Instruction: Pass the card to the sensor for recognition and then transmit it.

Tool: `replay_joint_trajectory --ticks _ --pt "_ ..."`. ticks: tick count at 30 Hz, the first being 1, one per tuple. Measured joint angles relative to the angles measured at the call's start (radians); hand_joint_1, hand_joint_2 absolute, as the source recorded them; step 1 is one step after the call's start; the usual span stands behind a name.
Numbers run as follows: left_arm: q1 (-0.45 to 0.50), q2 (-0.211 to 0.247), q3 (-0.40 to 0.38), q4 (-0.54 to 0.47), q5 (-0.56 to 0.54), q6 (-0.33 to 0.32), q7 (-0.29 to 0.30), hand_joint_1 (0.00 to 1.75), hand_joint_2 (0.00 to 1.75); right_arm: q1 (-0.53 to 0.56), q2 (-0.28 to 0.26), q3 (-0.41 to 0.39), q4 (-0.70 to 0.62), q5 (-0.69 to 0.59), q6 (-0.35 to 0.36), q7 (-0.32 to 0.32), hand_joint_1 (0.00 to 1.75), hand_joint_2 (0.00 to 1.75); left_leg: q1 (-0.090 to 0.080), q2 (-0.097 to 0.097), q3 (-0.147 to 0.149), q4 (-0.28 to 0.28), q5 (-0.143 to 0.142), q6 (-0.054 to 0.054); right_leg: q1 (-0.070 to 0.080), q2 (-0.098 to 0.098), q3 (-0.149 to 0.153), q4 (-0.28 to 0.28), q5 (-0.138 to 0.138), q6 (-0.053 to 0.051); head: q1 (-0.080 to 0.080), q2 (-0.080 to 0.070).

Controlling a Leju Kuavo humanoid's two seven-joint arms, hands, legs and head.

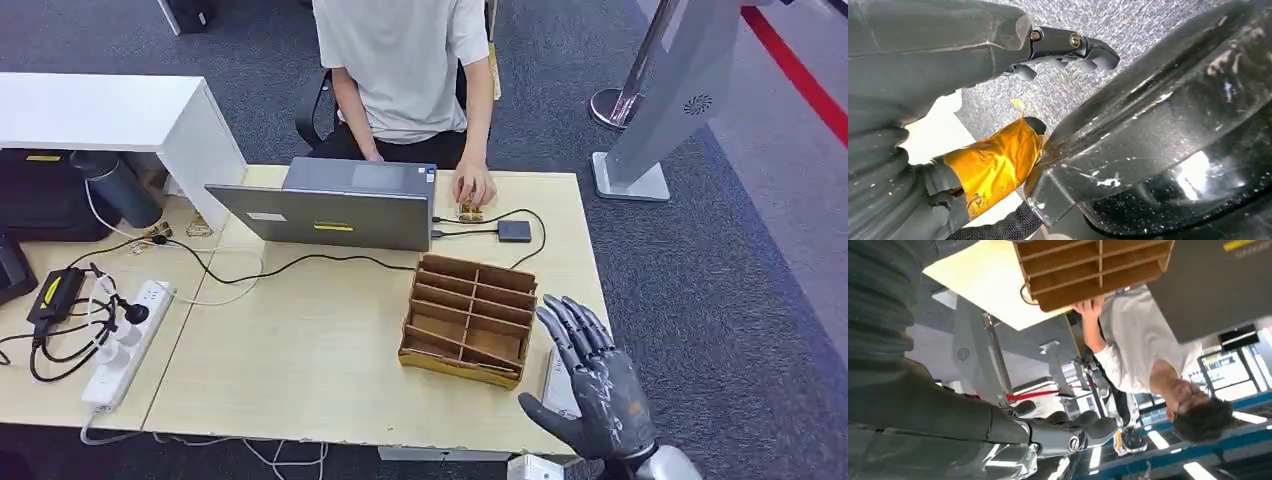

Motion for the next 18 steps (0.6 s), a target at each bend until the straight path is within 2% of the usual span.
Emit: replay_joint_trajectory --ticks 5,12,18 --pt "0.0 0.002 0.0 0.0 -0.006 -0.003 0.013 0.0 1.75 -0.001 0.0 0.052 0.07 0.031 -0.015 0.036 0.0 1.75 0.0 0.0 0.0 0.0 0.0 0.0 0.0 0.0 0.0 0.0 0.0 0.0 0.0 0.0" --pt "-0.001 0.002 0.0 0.0 -0.015 -0.007 0.024 0.0 1.75 -0.033 0.003 0.113 0.17 0.109 -0.074 0.087 0.0 1.75 0.0 0.0 0.0 0.0 0.0 0.0 0.0 0.0 0.0 0.0 0.0 0.0 0.0 0.0" --pt "0.004 -0.007 0.0 0.0 -0.012 0.03 0.041 0.0 1.75 -0.058 0.015 0.154 0.255 0.153 -0.135 0.129 0.0 1.75 0.0 0.0 0.0 0.0 0.0 0.0 0.0 0.0 0.0 0.0 0.0 0.0 0.0 0.0"
